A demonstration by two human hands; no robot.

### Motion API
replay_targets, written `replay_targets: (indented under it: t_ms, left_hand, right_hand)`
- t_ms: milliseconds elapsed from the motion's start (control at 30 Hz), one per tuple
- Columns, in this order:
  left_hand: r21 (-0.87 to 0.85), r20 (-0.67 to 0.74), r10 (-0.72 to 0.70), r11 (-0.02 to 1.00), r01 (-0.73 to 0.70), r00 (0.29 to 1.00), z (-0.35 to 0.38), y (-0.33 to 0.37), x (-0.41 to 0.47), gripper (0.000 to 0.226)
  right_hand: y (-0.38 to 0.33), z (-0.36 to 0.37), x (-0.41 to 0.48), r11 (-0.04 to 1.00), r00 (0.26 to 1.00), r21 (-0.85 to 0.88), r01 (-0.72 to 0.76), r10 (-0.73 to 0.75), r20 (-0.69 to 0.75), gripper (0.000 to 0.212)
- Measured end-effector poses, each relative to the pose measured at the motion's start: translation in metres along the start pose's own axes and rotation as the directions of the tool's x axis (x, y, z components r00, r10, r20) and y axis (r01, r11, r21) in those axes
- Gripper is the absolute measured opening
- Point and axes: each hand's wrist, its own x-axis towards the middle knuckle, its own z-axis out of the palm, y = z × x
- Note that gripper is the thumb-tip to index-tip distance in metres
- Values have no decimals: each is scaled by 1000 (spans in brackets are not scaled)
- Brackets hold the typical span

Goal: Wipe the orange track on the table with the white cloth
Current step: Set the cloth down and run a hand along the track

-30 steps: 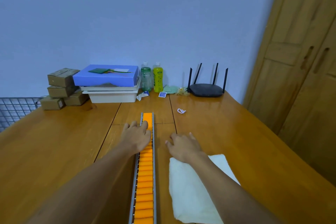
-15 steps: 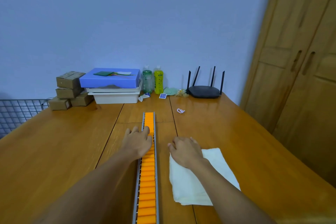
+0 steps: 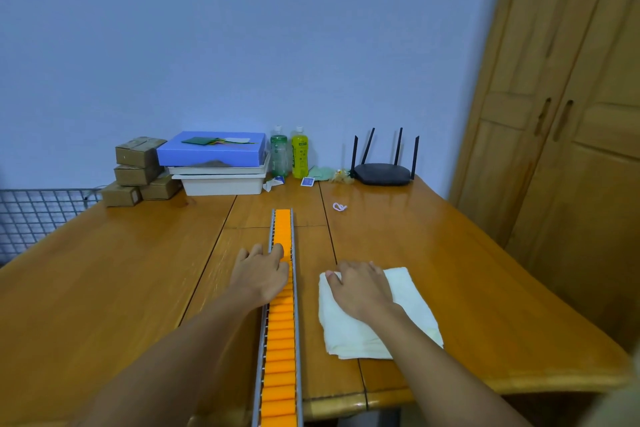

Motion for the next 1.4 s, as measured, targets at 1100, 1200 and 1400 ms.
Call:
replay_targets:
  t_ms: [1100,1200,1400]
  left_hand:
    - [-12,-15,10,1000,-10,1000,-15,24,-107,33]
    - [-3,-24,24,1000,-24,999,-19,28,-121,34]
    - [6,-27,28,1000,-28,999,-23,34,-152,34]
  right_hand:
    - [-8,-10,-93,999,999,-43,-28,27,-25,59]
    - [-11,-12,-102,999,999,-22,-32,31,-22,60]
    - [-15,-15,-124,998,998,-38,-54,52,-38,61]
